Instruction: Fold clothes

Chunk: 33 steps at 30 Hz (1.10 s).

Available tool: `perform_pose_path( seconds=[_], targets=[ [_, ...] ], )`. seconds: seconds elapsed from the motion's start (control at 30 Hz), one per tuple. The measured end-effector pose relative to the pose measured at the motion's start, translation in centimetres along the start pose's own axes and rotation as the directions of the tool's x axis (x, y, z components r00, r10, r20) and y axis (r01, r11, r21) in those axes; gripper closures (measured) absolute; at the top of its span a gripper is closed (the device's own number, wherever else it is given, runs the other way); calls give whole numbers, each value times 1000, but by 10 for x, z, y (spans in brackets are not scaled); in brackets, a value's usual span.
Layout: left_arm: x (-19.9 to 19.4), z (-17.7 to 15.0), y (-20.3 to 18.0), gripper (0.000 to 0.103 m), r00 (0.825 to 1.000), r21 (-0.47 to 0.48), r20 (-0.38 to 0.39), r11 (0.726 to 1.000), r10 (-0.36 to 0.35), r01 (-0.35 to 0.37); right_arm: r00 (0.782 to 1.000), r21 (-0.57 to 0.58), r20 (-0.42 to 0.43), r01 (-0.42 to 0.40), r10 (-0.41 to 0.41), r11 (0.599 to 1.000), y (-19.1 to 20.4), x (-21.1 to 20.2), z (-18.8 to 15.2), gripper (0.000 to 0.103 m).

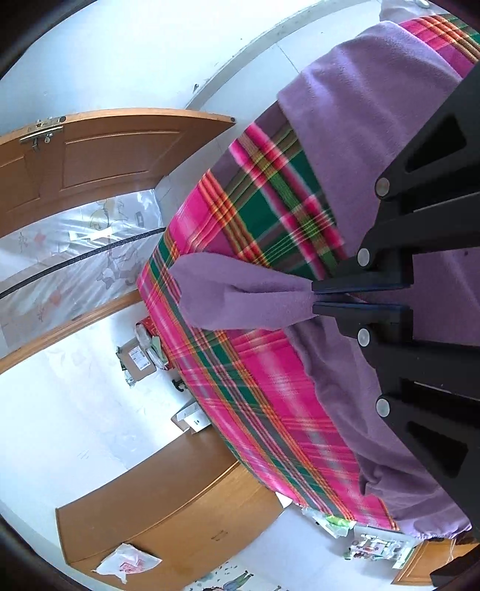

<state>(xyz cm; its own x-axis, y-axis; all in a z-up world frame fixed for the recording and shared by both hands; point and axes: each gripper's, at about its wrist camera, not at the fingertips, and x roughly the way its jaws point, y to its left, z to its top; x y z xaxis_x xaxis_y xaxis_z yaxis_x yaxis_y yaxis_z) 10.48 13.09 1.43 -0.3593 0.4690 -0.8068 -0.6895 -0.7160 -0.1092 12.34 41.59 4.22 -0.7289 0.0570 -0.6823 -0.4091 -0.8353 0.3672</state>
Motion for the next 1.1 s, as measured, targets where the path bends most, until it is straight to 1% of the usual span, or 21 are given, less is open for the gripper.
perform_pose_path(
  seconds=[0.1, 0.2, 0.3, 0.33, 0.4, 0.47, 0.6, 0.73, 0.8, 0.83, 0.87, 0.93, 1.03, 1.1],
  targets=[
    [3, 3, -2, 71, 1000, 9, 0, 1000, 0, 0, 1000, -12, -19, 8, -8, 1000, -2, 6, -3, 98],
    [4, 3, -1, 71, 1000, 2, -2, 1000, -12, 12, 999, -58, -36, 20, -22, 998, 1, 11, -3, 97],
    [4, 2, 0, 71, 1000, -10, -4, 1000, -16, 16, 998, -109, -35, 39, -43, 993, 5, 14, -1, 96],
    [4, 1, 0, 71, 1000, -14, -3, 1000, -19, 19, 998, -129, -27, 52, -56, 990, 7, 15, 0, 94],
    [3, 1, 0, 71, 1000, -23, -2, 999, -24, 24, 997, -166, -17, 77, -80, 983, 13, 18, 3, 85],
    [3, 1, 0, 71, 1000, -32, -1, 999, -29, 29, 995, -199, -10, 97, -101, 975, 19, 22, 5, 82],
    [3, 1, 0, 71, 999, -44, 1, 998, -36, 36, 995, -233, -20, 95, -102, 968, 24, 32, 7, 80],
    [2, 1, 0, 71, 999, -41, 2, 998, -38, 38, 993, -263, -67, 75, -96, 962, 26, 47, 6, 81],
    [3, 2, 0, 71, 999, -43, 2, 998, -41, 41, 993, -270, -61, 83, -103, 959, 27, 48, 4, 97],
    [4, 3, 0, 71, 999, -45, 3, 998, -47, 47, 993, -264, -52, 85, -102, 961, 26, 47, 4, 97],
    [5, 3, 0, 73, 999, -47, 4, 997, -54, 54, 995, -251, -44, 79, -93, 965, 25, 44, 5, 98],
    [4, 3, -1, 85, 999, -47, 6, 998, -50, 50, 997, -222, -26, 71, -79, 973, 20, 39, 8, 98],
    [1, 3, -2, 94, 999, -43, 13, 998, -50, 50, 999, -176, 3, 47, -47, 983, 14, 24, 11, 98],
    [-4, 3, -3, 96, 998, -37, 32, 998, -56, 57, 999, -154, 27, 32, -28, 988, 11, 13, 12, 98]
  ],
)
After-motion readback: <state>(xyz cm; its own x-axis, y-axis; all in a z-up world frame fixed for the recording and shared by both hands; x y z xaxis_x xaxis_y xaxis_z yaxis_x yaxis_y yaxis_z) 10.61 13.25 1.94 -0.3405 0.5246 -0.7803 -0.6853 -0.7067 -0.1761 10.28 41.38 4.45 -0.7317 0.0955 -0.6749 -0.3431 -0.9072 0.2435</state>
